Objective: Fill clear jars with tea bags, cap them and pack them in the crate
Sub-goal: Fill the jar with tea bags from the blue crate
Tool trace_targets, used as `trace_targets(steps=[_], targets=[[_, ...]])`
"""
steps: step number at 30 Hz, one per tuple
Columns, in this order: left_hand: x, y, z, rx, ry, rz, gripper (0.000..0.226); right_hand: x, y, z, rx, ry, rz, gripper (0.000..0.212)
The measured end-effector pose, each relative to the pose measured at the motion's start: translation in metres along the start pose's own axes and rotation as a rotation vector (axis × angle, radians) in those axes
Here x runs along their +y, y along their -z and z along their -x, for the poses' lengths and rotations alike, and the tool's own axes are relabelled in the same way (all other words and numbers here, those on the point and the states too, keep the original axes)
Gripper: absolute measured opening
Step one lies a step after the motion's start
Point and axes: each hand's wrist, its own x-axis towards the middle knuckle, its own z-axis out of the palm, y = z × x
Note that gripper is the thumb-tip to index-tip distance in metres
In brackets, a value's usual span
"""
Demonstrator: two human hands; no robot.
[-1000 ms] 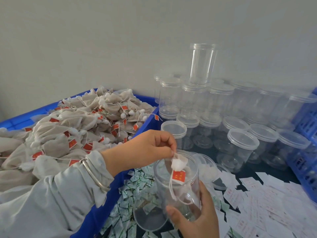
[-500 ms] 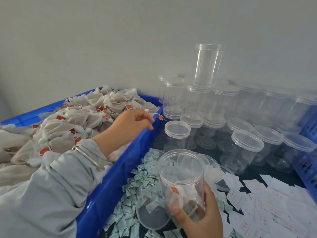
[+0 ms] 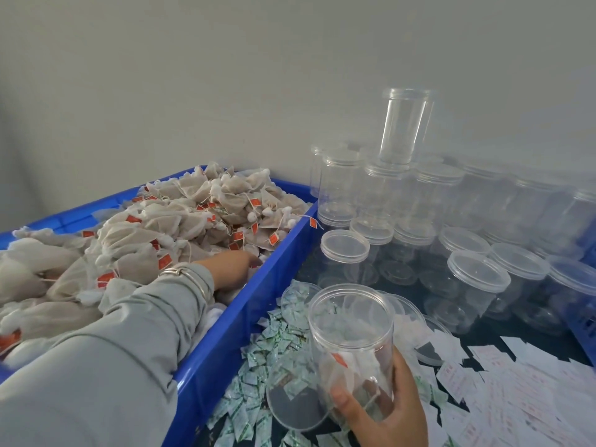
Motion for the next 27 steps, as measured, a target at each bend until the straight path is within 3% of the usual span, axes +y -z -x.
trace_targets(steps=[3, 9, 16, 18, 22, 24, 27], targets=[[-0.001, -0.001, -0.002, 0.022, 0.028, -0.021, 0.047, 0.002, 0.0, 0.0, -0.032, 0.016, 0.036, 0.099], [-0.004, 0.001, -0.001, 0.157, 0.065, -0.094, 0.02, 0.004, 0.003, 0.0, -0.067, -0.012, 0.08, 0.113], [-0.009, 0.025, 0.01, 0.376, 0.085, -0.059, 0.024, 0.002, 0.001, 0.001, -0.048, -0.026, 0.069, 0.117], [-0.008, 0.031, 0.013, 0.47, 0.069, 0.132, 0.025, 0.002, 0.001, 0.001, -0.027, -0.023, 0.067, 0.11], [0.009, 0.042, 0.023, 0.564, -0.017, 0.769, 0.019, 0.004, 0.0, 0.002, -0.029, -0.018, 0.061, 0.099], [0.02, 0.047, 0.032, 0.514, -0.111, 1.08, 0.02, 0.005, 0.0, 0.003, -0.024, -0.022, 0.061, 0.104], [0.036, 0.057, 0.051, 0.308, -0.294, 1.568, 0.025, 0.004, -0.001, 0.003, -0.022, -0.02, 0.075, 0.104]])
